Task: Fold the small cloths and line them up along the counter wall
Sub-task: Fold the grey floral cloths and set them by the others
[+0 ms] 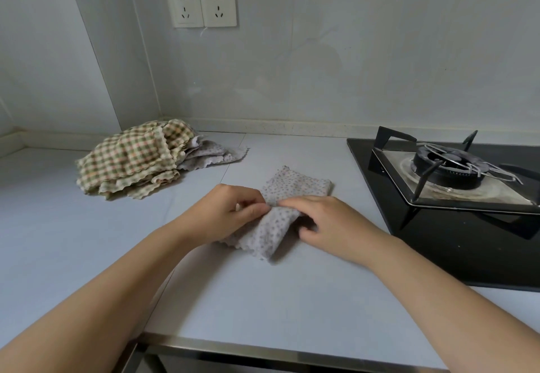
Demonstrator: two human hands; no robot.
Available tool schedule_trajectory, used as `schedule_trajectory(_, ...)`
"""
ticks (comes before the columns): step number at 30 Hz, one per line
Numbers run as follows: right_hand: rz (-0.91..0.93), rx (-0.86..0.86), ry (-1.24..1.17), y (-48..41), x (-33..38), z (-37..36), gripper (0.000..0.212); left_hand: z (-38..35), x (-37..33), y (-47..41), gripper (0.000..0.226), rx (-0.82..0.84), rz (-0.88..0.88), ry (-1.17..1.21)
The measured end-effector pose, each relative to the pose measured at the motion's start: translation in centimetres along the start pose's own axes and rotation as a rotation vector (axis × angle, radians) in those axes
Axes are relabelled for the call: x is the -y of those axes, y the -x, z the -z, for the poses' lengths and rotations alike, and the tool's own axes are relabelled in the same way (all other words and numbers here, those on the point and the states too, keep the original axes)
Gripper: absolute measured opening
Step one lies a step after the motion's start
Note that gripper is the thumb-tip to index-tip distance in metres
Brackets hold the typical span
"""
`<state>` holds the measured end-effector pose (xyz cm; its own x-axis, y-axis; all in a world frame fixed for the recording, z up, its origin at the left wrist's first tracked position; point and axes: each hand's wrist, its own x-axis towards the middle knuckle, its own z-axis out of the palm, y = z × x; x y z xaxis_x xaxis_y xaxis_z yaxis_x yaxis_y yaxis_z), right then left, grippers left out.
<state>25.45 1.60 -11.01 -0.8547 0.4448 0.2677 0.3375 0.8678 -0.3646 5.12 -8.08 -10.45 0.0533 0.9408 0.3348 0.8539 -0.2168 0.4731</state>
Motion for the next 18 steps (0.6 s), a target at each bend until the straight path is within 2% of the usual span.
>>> schedule_trajectory(2, -0.001, -0.013, 0.072, -0.1, 0.5, -0.3, 0.049, 0.3, -0.4, 0.1, 0.030, -0.007, 0.083, 0.182)
schedule_trajectory(4, -0.009, -0.032, 0.142, -0.2, 0.9, -0.7, 0.045, 0.4, -0.3, 0.2, 0.031, -0.084, 0.134, 0.270)
schedule_trajectory(6, -0.014, -0.056, 0.110, -0.1, 1.3, -0.8, 0.044, 0.5, 0.5, 0.4, 0.022, -0.221, 0.171, 0.169)
schedule_trajectory(8, -0.038, -0.086, -0.028, 0.0, 1.4, -0.7, 0.051, 0.7, 1.7, 0.7, 0.021, -0.287, 0.168, -0.022)
schedule_trajectory(11, -0.084, -0.126, -0.220, 0.1, 1.0, -0.5, 0.039, 0.7, 2.9, 1.2, 0.040, -0.205, 0.150, -0.227)
schedule_trajectory(14, -0.174, -0.170, -0.345, 0.2, 0.8, -0.4, 0.026, 0.3, 2.4, 1.2, 0.055, -0.147, 0.058, -0.256)
schedule_trajectory(16, -0.253, -0.185, -0.387, 0.0, 0.5, -0.3, 0.023, -0.2, 1.7, 0.9, 0.054, -0.173, -0.020, -0.216)
schedule_trajectory(18, -0.305, -0.207, -0.419, -0.1, 0.3, -0.3, 0.031, -0.5, 1.2, 0.7, 0.035, -0.181, 0.001, -0.029)
